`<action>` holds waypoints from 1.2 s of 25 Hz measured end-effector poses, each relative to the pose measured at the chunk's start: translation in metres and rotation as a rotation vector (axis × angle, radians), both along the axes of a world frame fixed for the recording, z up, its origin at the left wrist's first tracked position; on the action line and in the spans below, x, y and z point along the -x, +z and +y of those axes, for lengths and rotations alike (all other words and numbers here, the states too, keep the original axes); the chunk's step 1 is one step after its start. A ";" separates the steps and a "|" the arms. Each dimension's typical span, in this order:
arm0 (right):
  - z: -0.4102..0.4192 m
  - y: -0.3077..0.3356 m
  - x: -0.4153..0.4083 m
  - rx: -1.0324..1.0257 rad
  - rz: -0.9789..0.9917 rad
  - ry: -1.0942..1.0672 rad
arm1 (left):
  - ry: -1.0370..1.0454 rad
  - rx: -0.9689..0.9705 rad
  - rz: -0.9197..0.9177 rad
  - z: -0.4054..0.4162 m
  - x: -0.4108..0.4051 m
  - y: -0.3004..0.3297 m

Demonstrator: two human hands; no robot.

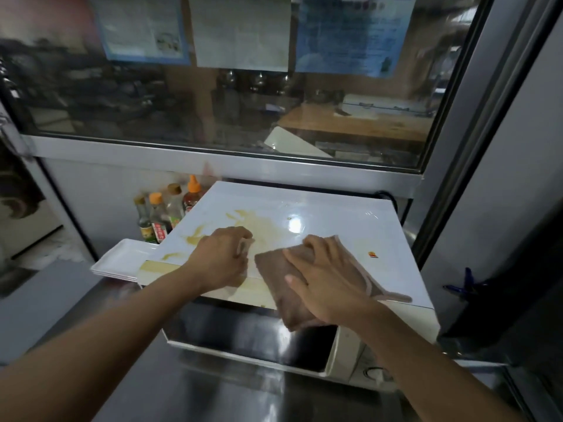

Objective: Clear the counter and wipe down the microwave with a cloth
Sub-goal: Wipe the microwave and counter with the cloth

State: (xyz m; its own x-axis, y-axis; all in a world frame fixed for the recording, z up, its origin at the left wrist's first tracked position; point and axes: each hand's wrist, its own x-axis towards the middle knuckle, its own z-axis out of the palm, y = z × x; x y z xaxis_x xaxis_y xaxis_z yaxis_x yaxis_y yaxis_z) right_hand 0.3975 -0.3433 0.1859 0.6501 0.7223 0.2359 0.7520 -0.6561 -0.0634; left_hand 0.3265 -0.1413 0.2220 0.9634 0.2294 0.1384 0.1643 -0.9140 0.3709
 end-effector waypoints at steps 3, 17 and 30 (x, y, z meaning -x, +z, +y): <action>0.000 0.008 -0.015 -0.057 -0.082 -0.199 | 0.097 -0.057 0.046 0.030 0.003 0.000; 0.092 0.016 -0.083 -0.050 0.116 -0.354 | -0.079 -0.117 0.052 0.103 -0.007 -0.002; 0.169 0.014 -0.082 0.126 0.179 -0.098 | -0.073 -0.007 -0.059 0.131 0.004 -0.012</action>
